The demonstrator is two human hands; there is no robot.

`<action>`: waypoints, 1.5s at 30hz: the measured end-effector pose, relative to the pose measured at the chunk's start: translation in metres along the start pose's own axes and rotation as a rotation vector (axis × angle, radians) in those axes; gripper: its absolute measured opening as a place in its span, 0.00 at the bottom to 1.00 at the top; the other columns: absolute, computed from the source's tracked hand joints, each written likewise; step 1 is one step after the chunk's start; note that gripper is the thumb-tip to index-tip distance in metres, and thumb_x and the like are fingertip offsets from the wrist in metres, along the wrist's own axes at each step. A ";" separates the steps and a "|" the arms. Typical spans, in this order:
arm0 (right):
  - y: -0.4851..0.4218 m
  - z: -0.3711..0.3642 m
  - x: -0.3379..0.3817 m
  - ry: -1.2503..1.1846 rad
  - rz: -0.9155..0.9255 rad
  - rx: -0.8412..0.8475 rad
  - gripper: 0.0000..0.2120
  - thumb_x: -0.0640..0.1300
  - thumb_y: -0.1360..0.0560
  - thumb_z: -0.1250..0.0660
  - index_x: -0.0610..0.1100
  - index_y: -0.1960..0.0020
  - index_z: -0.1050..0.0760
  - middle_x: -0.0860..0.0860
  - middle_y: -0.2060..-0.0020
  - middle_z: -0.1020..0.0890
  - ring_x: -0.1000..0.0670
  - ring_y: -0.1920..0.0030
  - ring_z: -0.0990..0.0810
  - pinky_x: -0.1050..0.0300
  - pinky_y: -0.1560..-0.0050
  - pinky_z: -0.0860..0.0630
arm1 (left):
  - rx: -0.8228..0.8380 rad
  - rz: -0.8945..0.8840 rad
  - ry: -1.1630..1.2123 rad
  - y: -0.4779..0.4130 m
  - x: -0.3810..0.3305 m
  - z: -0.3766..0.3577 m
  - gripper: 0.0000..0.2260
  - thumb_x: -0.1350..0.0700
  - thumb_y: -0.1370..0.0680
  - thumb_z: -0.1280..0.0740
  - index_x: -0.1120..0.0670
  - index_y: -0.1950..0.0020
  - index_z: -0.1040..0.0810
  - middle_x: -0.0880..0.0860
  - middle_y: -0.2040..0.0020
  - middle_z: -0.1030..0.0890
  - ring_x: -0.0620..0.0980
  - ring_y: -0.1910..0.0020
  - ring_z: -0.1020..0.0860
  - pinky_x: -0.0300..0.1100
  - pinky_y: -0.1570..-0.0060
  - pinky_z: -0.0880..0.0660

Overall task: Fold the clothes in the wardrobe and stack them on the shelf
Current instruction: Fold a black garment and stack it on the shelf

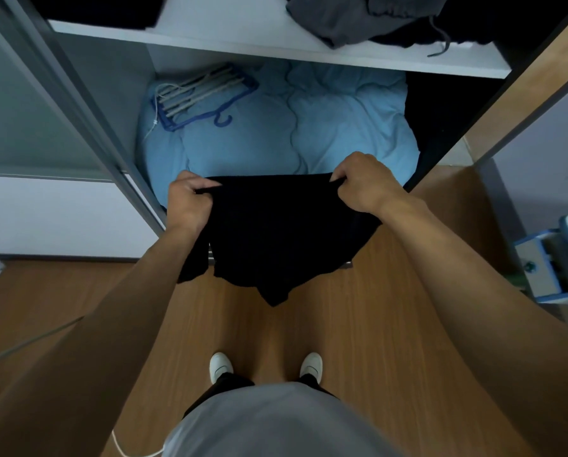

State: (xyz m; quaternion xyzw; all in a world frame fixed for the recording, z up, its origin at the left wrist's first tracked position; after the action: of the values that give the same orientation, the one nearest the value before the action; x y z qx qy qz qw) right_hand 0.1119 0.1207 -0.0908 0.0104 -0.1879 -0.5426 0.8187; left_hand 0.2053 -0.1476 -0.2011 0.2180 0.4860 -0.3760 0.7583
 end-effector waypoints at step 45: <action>0.022 -0.032 0.025 -0.521 0.193 0.742 0.08 0.49 0.25 0.26 0.55 0.46 0.16 0.56 0.51 0.13 0.55 0.49 0.15 0.64 0.47 0.19 | 0.144 0.004 0.091 -0.002 0.007 0.006 0.24 0.79 0.36 0.48 0.61 0.56 0.17 0.48 0.61 0.21 0.42 0.61 0.22 0.28 0.56 0.28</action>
State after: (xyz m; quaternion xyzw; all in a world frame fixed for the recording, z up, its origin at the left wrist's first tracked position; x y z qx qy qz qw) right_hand 0.1498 0.1016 -0.1087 0.1485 -0.5691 -0.3444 0.7318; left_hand 0.2083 -0.1554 -0.2046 0.2897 0.4913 -0.3981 0.7185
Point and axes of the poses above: each hand's wrist, its own y-axis away from the middle knuckle, its own z-axis out of the back of the hand, x = y × z, the point moved 1 cm from there along -y, towards the middle knuckle
